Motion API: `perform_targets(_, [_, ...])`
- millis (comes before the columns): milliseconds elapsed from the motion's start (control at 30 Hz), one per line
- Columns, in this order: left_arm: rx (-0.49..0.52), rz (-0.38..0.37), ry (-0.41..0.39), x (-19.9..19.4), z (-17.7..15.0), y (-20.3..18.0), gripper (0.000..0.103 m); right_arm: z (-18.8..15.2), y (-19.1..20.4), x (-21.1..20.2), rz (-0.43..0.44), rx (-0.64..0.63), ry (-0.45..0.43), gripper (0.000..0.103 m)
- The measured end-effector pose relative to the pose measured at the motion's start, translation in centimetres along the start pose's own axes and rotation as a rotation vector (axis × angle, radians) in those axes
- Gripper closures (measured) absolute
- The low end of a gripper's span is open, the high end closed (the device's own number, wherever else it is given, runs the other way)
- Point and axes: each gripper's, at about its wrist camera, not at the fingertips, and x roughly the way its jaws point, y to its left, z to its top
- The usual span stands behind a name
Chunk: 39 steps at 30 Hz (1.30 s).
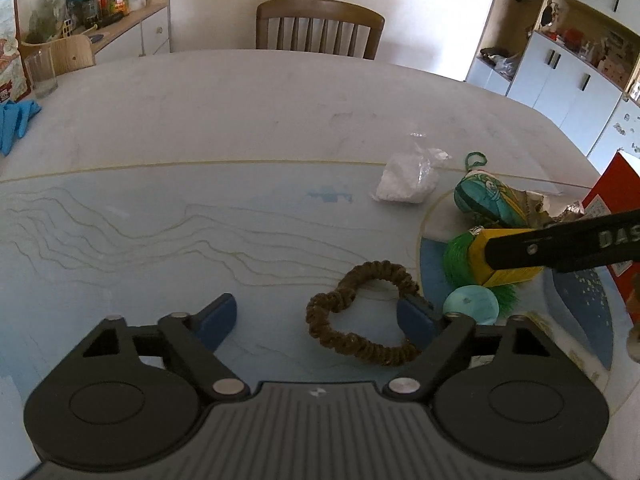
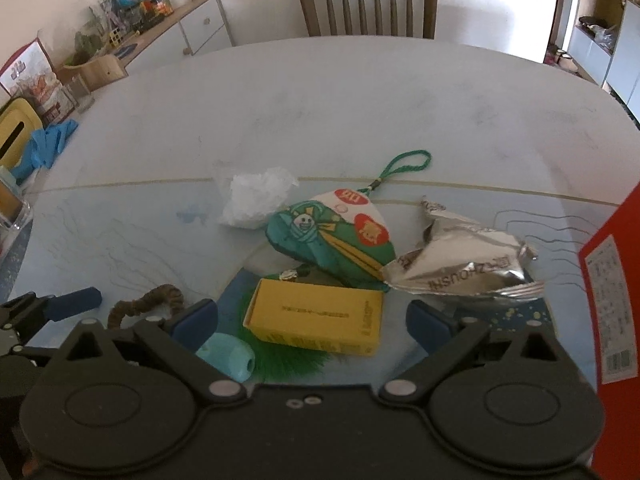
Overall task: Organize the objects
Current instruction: 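Grasp the brown bead bracelet with the left tool while the right tool grasps the yellow printed box, then carry the bracelet and yellow box into the red box and open both tools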
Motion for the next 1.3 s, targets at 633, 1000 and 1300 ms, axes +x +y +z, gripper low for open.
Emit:
perform_targets(633, [0.057, -0.006, 0.017, -0.8, 0.2, -2.4, 0.094, -0.7, -1.3, -1.3, 0.026, 0.007, 0.031, 0.032])
perform_targets(1000, [0.006, -0.029, -0.035, -4.9, 0.1, -3.3, 0.095, -2.8, -2.5, -5.9, 0.044, 0.010, 0.009, 0.033])
perform_targets(1300, [0.014, -0.098, -0.054, -9.5, 1.2, -6.4, 0.095, -4.8, -5.2, -10.9, 0.071, 0.055, -0.022, 0.033])
